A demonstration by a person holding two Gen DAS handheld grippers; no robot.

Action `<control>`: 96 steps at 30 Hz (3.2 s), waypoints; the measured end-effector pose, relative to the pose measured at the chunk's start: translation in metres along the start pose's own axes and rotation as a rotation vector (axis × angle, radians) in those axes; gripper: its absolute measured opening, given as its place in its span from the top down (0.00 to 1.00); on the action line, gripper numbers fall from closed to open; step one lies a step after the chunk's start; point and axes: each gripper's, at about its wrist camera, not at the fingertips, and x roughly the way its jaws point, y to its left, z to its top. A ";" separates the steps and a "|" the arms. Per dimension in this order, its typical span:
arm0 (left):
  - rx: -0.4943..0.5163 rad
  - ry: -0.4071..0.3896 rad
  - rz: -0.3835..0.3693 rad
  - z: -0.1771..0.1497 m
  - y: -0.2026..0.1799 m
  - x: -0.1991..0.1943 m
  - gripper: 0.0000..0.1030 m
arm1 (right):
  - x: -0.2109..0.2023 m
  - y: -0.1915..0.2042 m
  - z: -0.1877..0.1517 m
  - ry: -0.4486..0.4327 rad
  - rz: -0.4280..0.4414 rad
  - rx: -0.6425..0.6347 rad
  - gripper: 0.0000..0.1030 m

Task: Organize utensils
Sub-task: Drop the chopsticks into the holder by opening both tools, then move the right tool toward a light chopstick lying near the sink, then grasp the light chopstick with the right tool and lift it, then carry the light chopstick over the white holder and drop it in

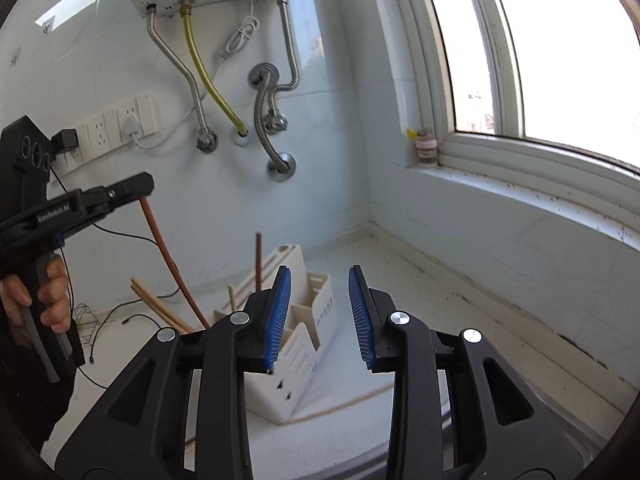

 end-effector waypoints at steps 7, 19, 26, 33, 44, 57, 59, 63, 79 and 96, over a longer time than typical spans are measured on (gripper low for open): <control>0.006 0.020 0.011 -0.008 -0.001 0.001 0.95 | 0.025 -0.034 -0.045 0.139 -0.064 0.091 0.71; -0.004 0.034 0.011 -0.015 -0.001 -0.001 0.95 | 0.126 -0.078 -0.073 0.354 -0.092 0.345 0.71; -0.011 0.033 -0.003 -0.016 -0.002 -0.004 0.95 | 0.200 -0.088 -0.063 0.505 -0.207 0.339 0.72; -0.014 0.043 -0.006 -0.018 -0.001 -0.001 0.95 | 0.239 -0.086 -0.052 0.605 -0.355 0.298 0.72; -0.016 0.058 -0.007 -0.018 0.002 0.003 0.95 | 0.271 -0.089 -0.057 0.688 -0.461 0.339 0.89; -0.025 0.063 -0.003 -0.020 0.004 0.004 0.95 | 0.289 -0.087 -0.058 0.681 -0.534 0.341 0.94; -0.027 0.064 0.001 -0.020 0.005 0.003 0.95 | 0.288 -0.089 -0.059 0.664 -0.518 0.357 0.94; -0.034 0.060 0.007 -0.020 0.007 0.001 0.95 | 0.272 -0.097 -0.057 0.594 -0.474 0.383 0.94; -0.019 0.019 0.045 -0.013 0.005 -0.007 0.95 | 0.099 -0.040 0.057 0.020 -0.221 0.277 0.94; 0.005 -0.015 0.079 -0.006 -0.006 -0.017 0.95 | -0.049 0.058 0.138 -0.339 -0.128 0.001 0.95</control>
